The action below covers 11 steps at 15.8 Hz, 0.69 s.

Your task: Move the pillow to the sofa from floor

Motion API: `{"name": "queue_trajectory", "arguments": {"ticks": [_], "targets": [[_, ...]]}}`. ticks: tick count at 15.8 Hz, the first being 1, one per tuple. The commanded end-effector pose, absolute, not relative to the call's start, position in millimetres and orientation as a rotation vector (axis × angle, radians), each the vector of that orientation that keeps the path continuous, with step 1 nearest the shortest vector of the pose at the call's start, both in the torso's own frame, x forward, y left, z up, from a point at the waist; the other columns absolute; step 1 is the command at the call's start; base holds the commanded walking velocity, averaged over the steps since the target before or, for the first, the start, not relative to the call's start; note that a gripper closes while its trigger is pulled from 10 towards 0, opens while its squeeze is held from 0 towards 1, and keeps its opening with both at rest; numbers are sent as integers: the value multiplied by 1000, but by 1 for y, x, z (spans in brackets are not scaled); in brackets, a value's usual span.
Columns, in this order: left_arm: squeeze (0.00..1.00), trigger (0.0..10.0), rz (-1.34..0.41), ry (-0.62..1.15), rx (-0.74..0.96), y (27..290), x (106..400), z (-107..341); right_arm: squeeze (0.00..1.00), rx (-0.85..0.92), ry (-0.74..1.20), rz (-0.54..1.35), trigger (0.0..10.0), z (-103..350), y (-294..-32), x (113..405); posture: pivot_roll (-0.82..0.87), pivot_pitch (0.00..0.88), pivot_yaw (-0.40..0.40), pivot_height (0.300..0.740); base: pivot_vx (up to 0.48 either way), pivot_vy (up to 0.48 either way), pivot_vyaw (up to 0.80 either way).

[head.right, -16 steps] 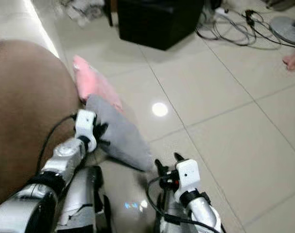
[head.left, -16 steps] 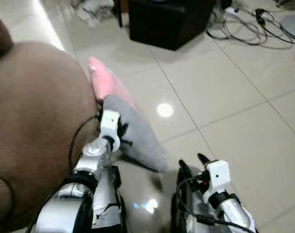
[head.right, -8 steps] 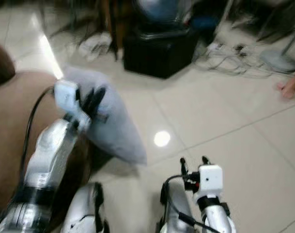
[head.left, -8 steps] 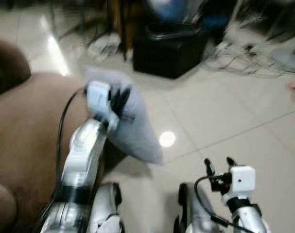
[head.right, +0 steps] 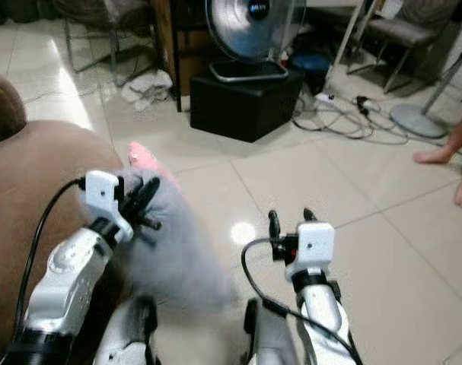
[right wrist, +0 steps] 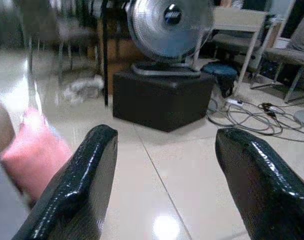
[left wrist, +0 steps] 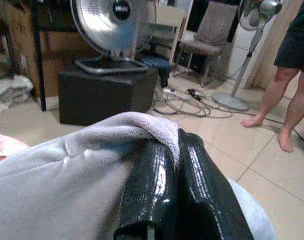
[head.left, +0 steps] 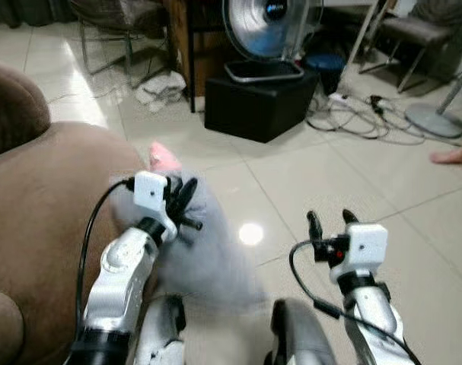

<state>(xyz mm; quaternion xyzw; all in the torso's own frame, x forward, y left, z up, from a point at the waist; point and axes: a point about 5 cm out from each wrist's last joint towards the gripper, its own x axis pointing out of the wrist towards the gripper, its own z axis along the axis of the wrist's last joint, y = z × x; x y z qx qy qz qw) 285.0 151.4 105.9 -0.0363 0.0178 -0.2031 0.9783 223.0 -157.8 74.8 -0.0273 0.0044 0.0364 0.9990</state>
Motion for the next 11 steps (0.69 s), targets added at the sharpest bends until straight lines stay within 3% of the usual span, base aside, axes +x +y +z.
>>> {"name": "queue_trajectory", "arguments": {"ticks": [1, 8, 11], "targets": [[0, 0, -426, -25, -40, 149, 286, 121, 0, -82, 18, 86, 10000, 75, -162, 225, 67, 1, -101, 670, 0, 0, 0], [0, 0, -483, -22, -11, 141, 278, 127, 0, -92, 35, 71, 10000, 71, -173, 233, 77, 0, -92, 740, 0, 0, 0], [0, 0, -492, -23, -29, 131, 284, 128, 0, -79, 34, 67, 10000, 73, -168, 231, 54, 0, -80, 740, 0, 0, 0]]}}
